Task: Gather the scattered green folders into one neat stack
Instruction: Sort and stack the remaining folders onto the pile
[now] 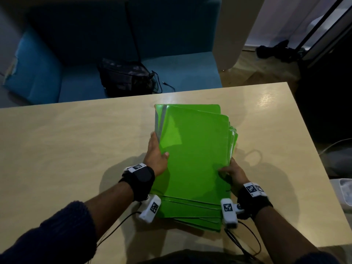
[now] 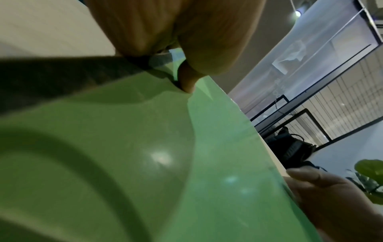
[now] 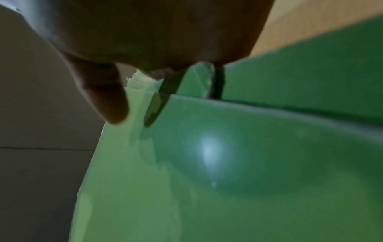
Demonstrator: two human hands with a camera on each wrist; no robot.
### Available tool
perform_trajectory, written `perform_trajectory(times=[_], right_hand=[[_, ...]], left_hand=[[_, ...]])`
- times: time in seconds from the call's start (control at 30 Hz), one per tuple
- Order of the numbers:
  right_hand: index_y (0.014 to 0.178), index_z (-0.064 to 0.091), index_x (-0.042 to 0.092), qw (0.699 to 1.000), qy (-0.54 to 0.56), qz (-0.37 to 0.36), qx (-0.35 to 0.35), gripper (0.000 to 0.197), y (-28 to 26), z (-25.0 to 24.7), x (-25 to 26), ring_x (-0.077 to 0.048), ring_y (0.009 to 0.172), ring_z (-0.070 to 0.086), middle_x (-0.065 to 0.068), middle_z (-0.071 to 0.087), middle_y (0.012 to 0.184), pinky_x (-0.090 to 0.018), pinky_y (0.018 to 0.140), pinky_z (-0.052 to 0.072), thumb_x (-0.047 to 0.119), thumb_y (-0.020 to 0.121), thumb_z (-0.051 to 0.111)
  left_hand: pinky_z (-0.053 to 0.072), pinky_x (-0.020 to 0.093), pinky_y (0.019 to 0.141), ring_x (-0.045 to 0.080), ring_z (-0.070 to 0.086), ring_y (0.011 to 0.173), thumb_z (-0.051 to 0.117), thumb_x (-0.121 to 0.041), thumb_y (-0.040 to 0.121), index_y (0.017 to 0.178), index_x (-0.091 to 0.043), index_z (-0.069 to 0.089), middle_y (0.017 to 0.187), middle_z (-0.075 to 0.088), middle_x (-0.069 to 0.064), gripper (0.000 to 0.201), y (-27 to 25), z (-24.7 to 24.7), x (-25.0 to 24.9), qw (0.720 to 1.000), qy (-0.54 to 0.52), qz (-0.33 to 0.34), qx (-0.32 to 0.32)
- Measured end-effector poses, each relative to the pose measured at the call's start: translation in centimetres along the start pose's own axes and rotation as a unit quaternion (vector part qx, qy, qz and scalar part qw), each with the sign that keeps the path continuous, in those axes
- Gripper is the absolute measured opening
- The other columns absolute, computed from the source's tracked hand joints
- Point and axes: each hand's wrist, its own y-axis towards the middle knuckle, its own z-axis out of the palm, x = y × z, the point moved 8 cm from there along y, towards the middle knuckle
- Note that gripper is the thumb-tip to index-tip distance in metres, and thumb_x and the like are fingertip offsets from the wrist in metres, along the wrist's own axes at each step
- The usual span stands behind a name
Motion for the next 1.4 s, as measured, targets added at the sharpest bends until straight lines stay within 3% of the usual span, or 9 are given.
perform_trajectory(times=[0.07, 0.17, 0.37, 0.53, 0.67, 0.83, 1.07, 1.27, 1.4], right_hand=[[0.139, 0.052, 0.010, 1.000, 0.011, 0.011, -0.001, 0.045, -0.4, 0.4, 0.6, -0.031, 0.089, 0.067, -0.015, 0.070, 0.109, -0.037, 0.069, 0.058, 0.033, 0.101, 0.042], [0.143, 0.049, 0.007, 0.991, -0.114, 0.038, -0.052, 0.096, 0.1, 0.5, 2.0, -0.040, 0.123, 0.055, -0.024, 0.052, 0.141, -0.050, 0.104, 0.042, 0.080, 0.083, 0.028], [0.145, 0.039, -0.005, 0.954, -0.275, 0.013, -0.119, 0.099, 0.0, 0.1, 3.5, -0.041, 0.130, 0.047, -0.030, 0.040, 0.147, -0.041, 0.104, 0.037, 0.074, 0.090, 0.015], [0.148, 0.039, 0.006, 0.968, -0.207, -0.041, -0.137, 0.094, 0.1, 0.0, 2.8, -0.039, 0.131, 0.047, -0.020, 0.042, 0.150, -0.049, 0.109, 0.037, 0.077, 0.087, 0.033], [0.147, 0.038, 0.013, 0.982, -0.124, -0.076, -0.122, 0.081, 0.1, 0.6, 3.8, -0.036, 0.126, 0.052, -0.014, 0.049, 0.146, -0.055, 0.104, 0.043, 0.065, 0.086, 0.053], [0.142, 0.040, 0.013, 0.982, -0.103, -0.113, -0.114, 0.056, 0.2, 1.0, 5.6, -0.027, 0.108, 0.057, -0.009, 0.056, 0.131, -0.038, 0.089, 0.047, 0.042, 0.097, 0.054], [0.145, 0.039, 0.022, 0.986, -0.090, -0.095, -0.107, 0.107, 0.5, 0.9, 4.1, -0.032, 0.123, 0.055, -0.008, 0.054, 0.142, -0.054, 0.103, 0.044, 0.087, 0.061, 0.056], [0.149, 0.006, 0.054, 0.983, -0.103, -0.137, -0.065, 0.099, 0.3, 1.4, 4.2, -0.024, 0.138, 0.037, 0.006, 0.021, 0.161, -0.054, 0.108, 0.038, 0.049, 0.078, 0.075], [0.147, 0.025, 0.053, 0.988, -0.015, -0.147, -0.032, 0.096, 0.8, 2.0, 5.0, -0.031, 0.124, 0.058, -0.003, 0.048, 0.149, -0.059, 0.095, 0.050, 0.034, 0.071, 0.080]], left_hand=[[0.011, 0.029, 0.121, 0.019, 0.006, 0.150, 0.058, -0.014, 0.095, 0.155, -0.014, -0.004, 0.164, -0.002, 0.001, 0.087, 0.3, -0.5, -0.2, 1.000, 0.008, 0.023, 0.010], [0.021, 0.027, 0.116, 0.025, 0.022, 0.146, 0.071, -0.019, 0.086, 0.152, -0.014, 0.020, 0.159, 0.016, 0.007, 0.084, 1.0, -1.2, -1.0, 0.996, 0.057, 0.068, 0.032], [0.026, 0.028, 0.113, 0.026, 0.028, 0.143, 0.063, -0.035, 0.091, 0.153, -0.015, 0.015, 0.159, 0.011, 0.006, 0.081, 5.4, -4.6, -4.9, 0.996, 0.041, 0.074, -0.035], [0.018, 0.036, 0.119, 0.023, 0.012, 0.150, 0.066, -0.045, 0.087, 0.156, -0.018, 0.008, 0.164, 0.005, 0.006, 0.094, 9.2, -4.0, -6.0, 0.999, -0.026, 0.017, 0.018], [0.026, 0.040, 0.118, 0.027, 0.027, 0.145, 0.073, -0.034, 0.084, 0.152, -0.020, 0.024, 0.159, 0.023, 0.008, 0.084, 10.4, -2.3, -7.5, 0.996, -0.030, 0.076, 0.039], [0.024, 0.019, 0.105, 0.023, 0.034, 0.138, 0.061, -0.032, 0.093, 0.147, -0.020, 0.034, 0.150, 0.025, 0.009, 0.062, 11.6, -2.7, -7.2, 0.994, 0.025, 0.100, 0.043], [0.033, 0.031, 0.108, 0.021, 0.037, 0.131, 0.066, -0.028, 0.090, 0.125, -0.011, 0.042, 0.144, 0.032, 0.007, 0.046, 11.3, -1.7, -5.9, 0.995, -0.021, 0.080, 0.059], [0.029, 0.034, 0.111, 0.021, 0.029, 0.141, 0.059, -0.026, 0.095, 0.138, -0.025, 0.033, 0.155, 0.022, 0.003, 0.050, 11.0, -1.5, -5.1, 0.985, -0.147, 0.064, 0.058], [0.023, 0.022, 0.107, 0.016, 0.028, 0.142, 0.058, -0.031, 0.096, 0.135, -0.027, 0.053, 0.157, 0.021, -0.001, 0.040, 10.9, -1.7, -5.7, 0.991, -0.096, 0.081, 0.045]])
